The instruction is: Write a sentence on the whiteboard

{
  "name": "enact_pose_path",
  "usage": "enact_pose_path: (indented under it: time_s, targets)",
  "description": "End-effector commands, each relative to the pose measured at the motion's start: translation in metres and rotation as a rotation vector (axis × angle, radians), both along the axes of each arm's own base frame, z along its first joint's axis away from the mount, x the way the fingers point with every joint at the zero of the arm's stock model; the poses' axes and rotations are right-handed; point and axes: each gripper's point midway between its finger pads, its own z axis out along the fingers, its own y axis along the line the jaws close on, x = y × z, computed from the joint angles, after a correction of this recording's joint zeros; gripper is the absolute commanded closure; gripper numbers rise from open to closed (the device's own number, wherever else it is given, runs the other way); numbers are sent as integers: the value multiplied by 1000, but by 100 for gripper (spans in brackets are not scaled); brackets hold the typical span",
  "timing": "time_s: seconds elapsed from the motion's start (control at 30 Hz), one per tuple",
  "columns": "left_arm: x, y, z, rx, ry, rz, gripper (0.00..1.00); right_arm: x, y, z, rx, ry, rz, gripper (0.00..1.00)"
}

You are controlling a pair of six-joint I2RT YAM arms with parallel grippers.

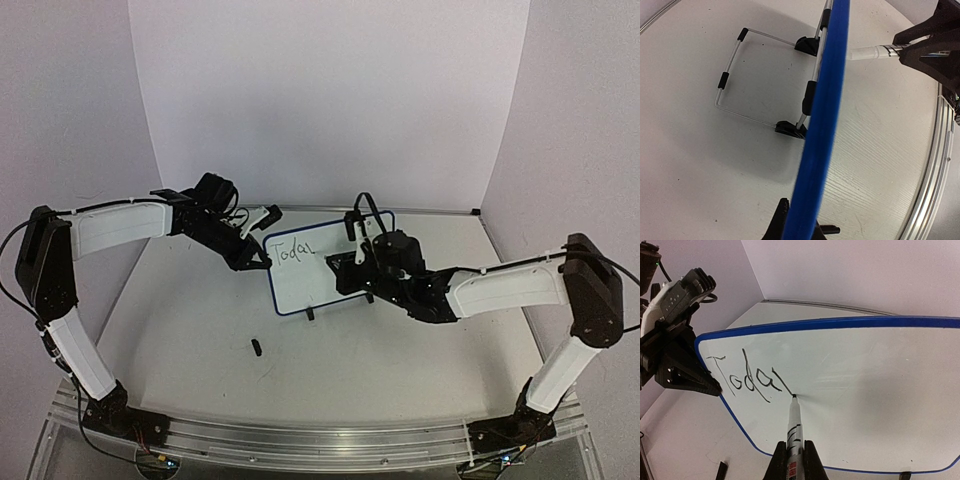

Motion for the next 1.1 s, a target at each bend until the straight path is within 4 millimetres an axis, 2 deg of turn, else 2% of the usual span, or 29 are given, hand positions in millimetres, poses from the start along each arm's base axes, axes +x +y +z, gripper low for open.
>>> enact_pose_path:
  time_s: [0.0, 0.17, 0.33, 0.83, 1.07]
  targets:
    - [3, 4, -16, 74, -1, 5, 100, -3, -8, 38, 70, -72, 3, 100]
    - [3, 3, -16, 73, 1, 2, 100, -3, -9, 50, 85, -100, 2, 100]
    - [2, 3, -18, 76, 5, 2, 100, 4, -7, 48, 73, -108, -23, 100]
    - [2, 3, -17, 74, 3, 1, 100, 13, -2, 35, 35, -99, -45, 100]
    - [2, 2, -17, 74, 4, 0, 100, 10, -2, 17, 9, -56, -28, 100]
